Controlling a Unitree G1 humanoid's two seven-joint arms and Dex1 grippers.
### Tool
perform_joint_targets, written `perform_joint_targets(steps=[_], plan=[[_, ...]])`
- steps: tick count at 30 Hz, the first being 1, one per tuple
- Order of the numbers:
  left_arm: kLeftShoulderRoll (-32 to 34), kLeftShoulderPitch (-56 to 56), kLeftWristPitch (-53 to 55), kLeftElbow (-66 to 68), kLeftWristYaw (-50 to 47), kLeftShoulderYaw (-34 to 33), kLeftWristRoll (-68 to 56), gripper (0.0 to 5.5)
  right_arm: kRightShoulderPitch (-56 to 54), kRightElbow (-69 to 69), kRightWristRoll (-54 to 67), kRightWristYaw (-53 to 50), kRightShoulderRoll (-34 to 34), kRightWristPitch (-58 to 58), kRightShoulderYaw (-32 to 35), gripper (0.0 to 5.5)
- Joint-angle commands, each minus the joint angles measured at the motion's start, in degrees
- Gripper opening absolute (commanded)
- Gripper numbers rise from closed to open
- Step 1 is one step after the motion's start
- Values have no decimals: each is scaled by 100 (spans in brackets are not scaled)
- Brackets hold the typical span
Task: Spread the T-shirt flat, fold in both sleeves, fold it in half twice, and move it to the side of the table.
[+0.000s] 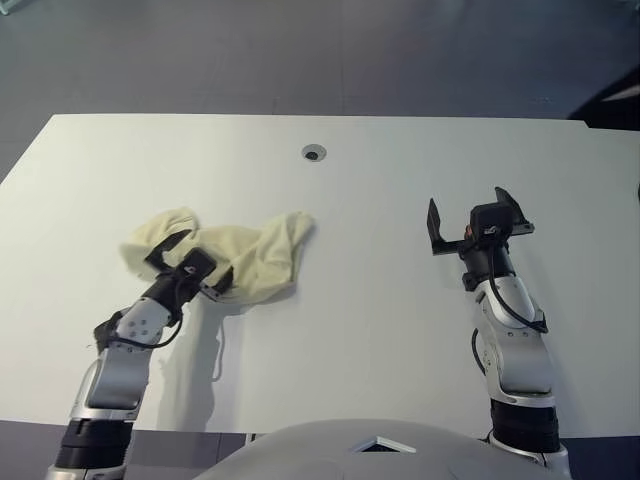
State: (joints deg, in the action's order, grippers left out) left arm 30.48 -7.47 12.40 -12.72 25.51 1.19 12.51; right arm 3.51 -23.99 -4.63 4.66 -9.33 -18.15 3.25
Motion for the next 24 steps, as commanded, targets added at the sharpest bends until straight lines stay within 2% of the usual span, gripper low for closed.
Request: perform_joint_targets(steps=[1,7,14,20,24], plan=[[-425,576,1055,-272,218,790,194,540,-293,32,74,22,-118,-78,173,537],[-1094,1435,2830,-555,194,1661,460,540,-794,1,211,50,-270,-311,450,537],[-1713,2090,3923,-570,9,2216,458,540,-1073,-30,354,182,-449,-501,546,537],[-1654,2134,3869,-744,-31,2165,372,540,-1238,-11,511,322,-584,-618,611,537],[-1345,2094,3338,-1321,171,1549,-1,540,-1582,-80,990,819,-818,-1096,624,537]])
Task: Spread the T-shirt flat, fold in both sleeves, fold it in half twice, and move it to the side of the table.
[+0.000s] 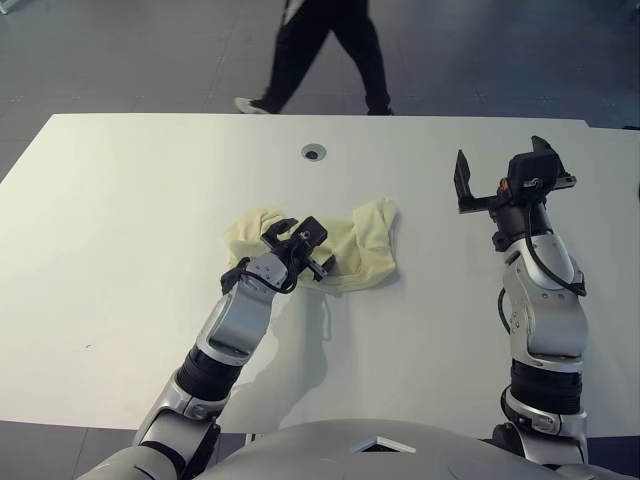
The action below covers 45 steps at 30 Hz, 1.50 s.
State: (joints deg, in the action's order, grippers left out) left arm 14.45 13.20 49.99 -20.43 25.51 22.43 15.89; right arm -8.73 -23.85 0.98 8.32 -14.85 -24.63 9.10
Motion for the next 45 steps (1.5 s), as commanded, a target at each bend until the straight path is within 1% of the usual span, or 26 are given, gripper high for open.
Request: perform_joint_targets(steps=[1,4,5,7,9,11,13,16,18,19,21,24,30,32,33,34,36,39,43,44,45], plan=[[287,41,-567,-781,258,-909,-571,540,-447,-135,650,747,-420,-647,9,537],[472,258,-551,-1270,608,-1878,-1284,540,-573,-343,1264,1565,-912,-1253,-54,537],[629,357,-506,-1342,773,-2201,-1521,540,-605,-398,1484,1837,-1090,-1474,-71,537],[1222,451,-701,-1243,1418,-2898,-2125,540,-701,-459,2123,2513,-1516,-2110,-101,537],[1812,304,-1079,-963,2174,-3251,-2583,540,-768,-441,2598,3103,-1953,-2642,-199,537],[2309,2,-1488,-558,3117,-3409,-3064,540,-798,-380,2942,3553,-2314,-3007,-319,537],[2644,-162,-1801,-176,3797,-3360,-3361,540,-807,-313,3034,3965,-2628,-3000,-518,537],[2884,-87,-2278,439,4299,-3073,-3424,540,-871,-209,3019,4401,-2924,-2819,-861,531],[2916,81,-2577,822,4440,-2769,-3304,516,-912,-112,2881,4603,-3017,-2599,-1169,507],[2908,172,-2740,1008,4484,-2604,-3215,493,-915,-73,2799,4663,-3032,-2470,-1309,483],[2823,391,-3130,1465,4522,-2212,-2965,462,-909,0,2634,4731,-3005,-2229,-1615,454],[2685,626,-3445,1904,4576,-1798,-2786,404,-872,93,2365,4812,-2960,-1875,-2020,398],[2704,860,-3741,2413,4846,-1367,-2694,316,-971,421,2004,4887,-2799,-1452,-2531,313],[2723,913,-3814,2551,4911,-1291,-2665,276,-1016,555,1895,4891,-2721,-1344,-2647,274],[2722,946,-3849,2621,4939,-1253,-2652,297,-1035,625,1840,4883,-2676,-1295,-2700,260],[2730,976,-3868,2676,4986,-1202,-2625,301,-1052,697,1783,4887,-2635,-1245,-2760,241],[2745,1040,-3937,2789,5077,-1089,-2558,329,-1059,806,1678,4903,-2588,-1162,-2858,213],[2721,1111,-4036,2940,5130,-1002,-2502,390,-1063,985,1538,4961,-2553,-1033,-2962,152],[2638,1252,-4173,3178,5091,-936,-2421,452,-1095,1140,1430,5027,-2511,-963,-3022,90],[2616,1289,-4198,3230,5075,-931,-2406,467,-1097,1154,1430,5033,-2485,-962,-3007,113],[2600,1321,-4213,3267,5072,-926,-2400,481,-1095,1158,1439,5040,-2470,-968,-2987,116]])
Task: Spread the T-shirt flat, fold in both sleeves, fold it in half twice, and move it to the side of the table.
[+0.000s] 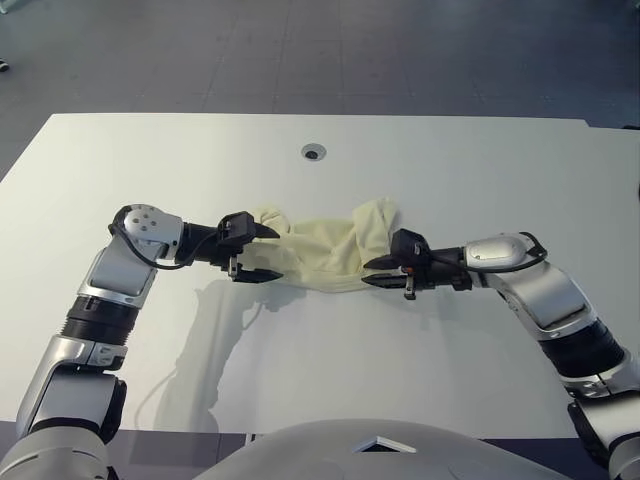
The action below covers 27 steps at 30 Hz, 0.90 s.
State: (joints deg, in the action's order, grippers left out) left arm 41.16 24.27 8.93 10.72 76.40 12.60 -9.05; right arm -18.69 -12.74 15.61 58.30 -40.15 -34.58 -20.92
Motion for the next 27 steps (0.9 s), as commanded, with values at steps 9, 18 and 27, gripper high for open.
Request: perform_joint_targets(steps=[9,18,27], plan=[[-111,249,-179,309,28,103,123,521,-98,121,-40,17,159,111,154,261],[-138,235,-153,351,95,182,170,386,-48,205,-172,96,153,104,3,194],[-65,239,-187,421,213,259,243,233,-44,372,-303,133,161,107,-10,47]])
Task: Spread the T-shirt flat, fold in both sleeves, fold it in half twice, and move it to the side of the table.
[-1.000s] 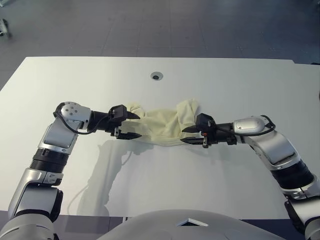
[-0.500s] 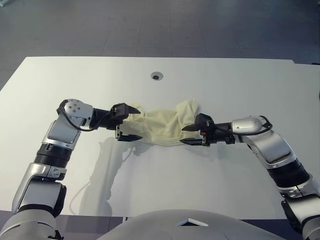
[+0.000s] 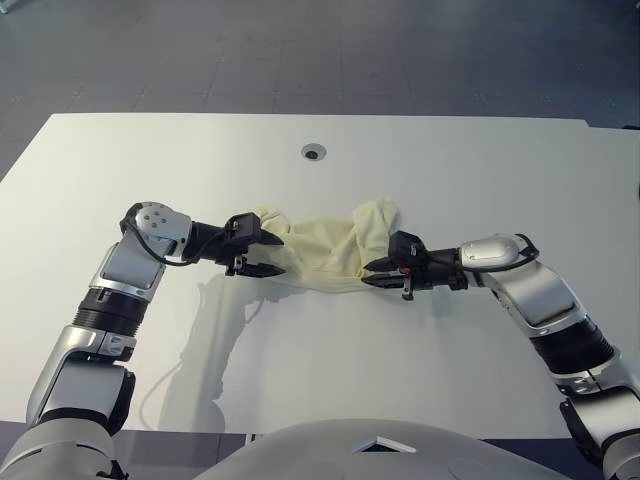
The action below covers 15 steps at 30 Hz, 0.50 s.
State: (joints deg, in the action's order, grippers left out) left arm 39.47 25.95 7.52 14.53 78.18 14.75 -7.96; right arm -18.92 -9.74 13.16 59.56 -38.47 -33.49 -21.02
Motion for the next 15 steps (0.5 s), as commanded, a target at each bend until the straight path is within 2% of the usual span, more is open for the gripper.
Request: perform_joint_targets(steps=[1,3,8,15], plan=[[108,74,-52,45,37,53,148,216,-15,65,-61,8,-10,-7,7,31],[107,72,-60,51,37,53,184,183,-4,49,-57,13,-28,-19,35,2],[39,97,-75,65,-66,-46,143,90,12,-56,-22,36,-63,-58,75,0],[-103,335,3,217,-278,-176,98,195,165,-234,-21,49,-70,-68,34,0]])
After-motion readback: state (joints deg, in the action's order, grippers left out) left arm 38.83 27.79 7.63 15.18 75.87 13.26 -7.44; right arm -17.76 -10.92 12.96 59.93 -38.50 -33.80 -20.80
